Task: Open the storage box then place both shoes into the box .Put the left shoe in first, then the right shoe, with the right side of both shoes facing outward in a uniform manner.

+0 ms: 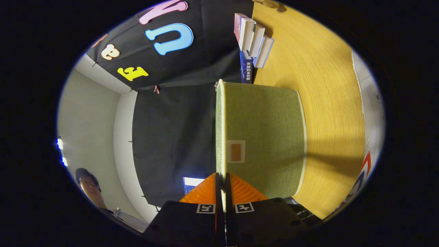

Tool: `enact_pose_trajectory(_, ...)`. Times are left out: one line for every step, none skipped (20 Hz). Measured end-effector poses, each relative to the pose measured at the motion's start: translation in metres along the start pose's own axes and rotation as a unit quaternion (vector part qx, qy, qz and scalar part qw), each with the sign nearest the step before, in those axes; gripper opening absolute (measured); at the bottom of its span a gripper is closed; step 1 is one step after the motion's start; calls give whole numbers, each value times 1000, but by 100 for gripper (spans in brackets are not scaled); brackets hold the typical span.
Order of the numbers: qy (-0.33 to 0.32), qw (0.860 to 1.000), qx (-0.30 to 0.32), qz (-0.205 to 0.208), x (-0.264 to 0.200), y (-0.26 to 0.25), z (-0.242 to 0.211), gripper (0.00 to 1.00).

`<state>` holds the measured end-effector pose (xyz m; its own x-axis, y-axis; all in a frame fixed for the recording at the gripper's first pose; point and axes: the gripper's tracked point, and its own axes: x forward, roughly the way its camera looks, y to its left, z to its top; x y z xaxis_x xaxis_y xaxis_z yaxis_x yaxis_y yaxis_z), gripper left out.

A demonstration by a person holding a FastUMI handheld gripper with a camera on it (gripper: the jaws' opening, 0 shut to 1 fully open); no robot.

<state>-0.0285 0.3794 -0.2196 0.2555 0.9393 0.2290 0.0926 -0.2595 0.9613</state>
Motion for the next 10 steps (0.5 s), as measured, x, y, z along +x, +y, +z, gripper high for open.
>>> enact_pose_trajectory(-6, 1000, -7, 4, 1, 11, 0, 6)
enact_pose_trajectory(-9, 1000, -20, 5, 2, 19, 0, 6)
enact_pose_trajectory(-8, 999, -32, 8, 4, 31, -4, 6)
enact_pose_trajectory(-8, 999, -44, 12, 7, 42, -6, 6)
enact_pose_trajectory(-7, 998, -55, 18, 13, 56, -9, 6)
enact_pose_trajectory(-7, 997, -68, 20, 18, 67, -10, 6)
enact_pose_trajectory(-7, 996, -82, 21, 25, 77, -10, 6)
enact_pose_trajectory(-8, 995, -97, 18, 31, 86, -10, 6)
enact_pose_trajectory(-11, 993, -113, 10, 40, 93, -8, 6)
enact_pose_trajectory(-11, 992, -125, 2, 47, 100, -7, 6)
